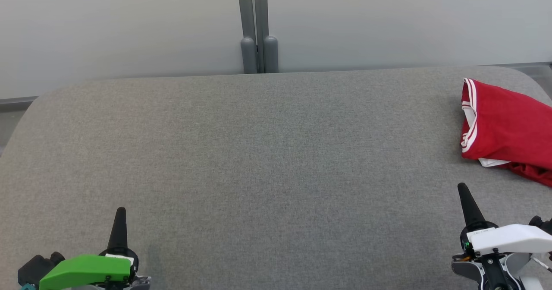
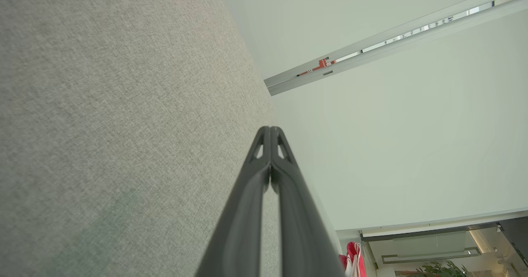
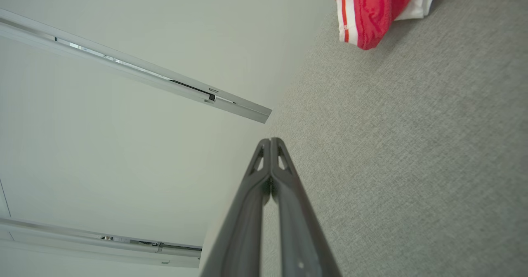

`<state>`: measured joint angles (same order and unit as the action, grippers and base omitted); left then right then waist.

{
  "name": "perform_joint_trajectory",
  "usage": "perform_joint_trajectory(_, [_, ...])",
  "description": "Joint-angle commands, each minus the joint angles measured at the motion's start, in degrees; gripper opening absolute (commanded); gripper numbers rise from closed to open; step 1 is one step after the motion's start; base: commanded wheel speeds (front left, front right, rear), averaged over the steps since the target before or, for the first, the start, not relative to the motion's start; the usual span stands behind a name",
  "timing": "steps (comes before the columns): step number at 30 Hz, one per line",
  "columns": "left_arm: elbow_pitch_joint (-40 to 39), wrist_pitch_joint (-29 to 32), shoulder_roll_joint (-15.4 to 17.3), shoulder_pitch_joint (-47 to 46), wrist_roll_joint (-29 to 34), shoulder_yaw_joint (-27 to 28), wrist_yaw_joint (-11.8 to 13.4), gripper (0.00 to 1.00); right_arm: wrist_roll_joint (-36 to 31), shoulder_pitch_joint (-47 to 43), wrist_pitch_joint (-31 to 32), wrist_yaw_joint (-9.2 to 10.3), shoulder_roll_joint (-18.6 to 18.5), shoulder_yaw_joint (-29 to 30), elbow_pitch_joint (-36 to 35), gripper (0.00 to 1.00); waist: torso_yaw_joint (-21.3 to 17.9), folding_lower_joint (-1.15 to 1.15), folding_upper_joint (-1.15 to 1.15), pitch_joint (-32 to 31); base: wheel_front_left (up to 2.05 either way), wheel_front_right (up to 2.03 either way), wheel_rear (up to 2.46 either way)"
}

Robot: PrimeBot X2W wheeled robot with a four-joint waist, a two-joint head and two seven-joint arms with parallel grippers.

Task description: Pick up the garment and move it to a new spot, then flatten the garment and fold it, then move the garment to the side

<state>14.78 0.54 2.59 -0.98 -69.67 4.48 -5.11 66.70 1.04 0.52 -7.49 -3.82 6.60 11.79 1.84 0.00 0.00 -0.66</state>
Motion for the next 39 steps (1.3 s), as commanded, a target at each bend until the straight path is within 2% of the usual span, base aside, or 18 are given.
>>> perform_joint_trajectory(1, [-0.6,0.4,0.3,-1.6,-1.6,0.3,-0.6,0.0,1.7,1.3,0.4,-0.03,0.0,0.0,-0.1,0.0,-0.1,0.0,0.0,0.0,0.0,0.0,0.0])
perform_joint_trajectory(39, [-0.8,5.0,0.4,-5.0,-18.6,1.8,-2.1,0.0,21.0,4.7,5.1,-0.01,0.7,-0.1,1.9,0.0,-1.4,0.0,0.0,0.6,0.0,0.0,0.0])
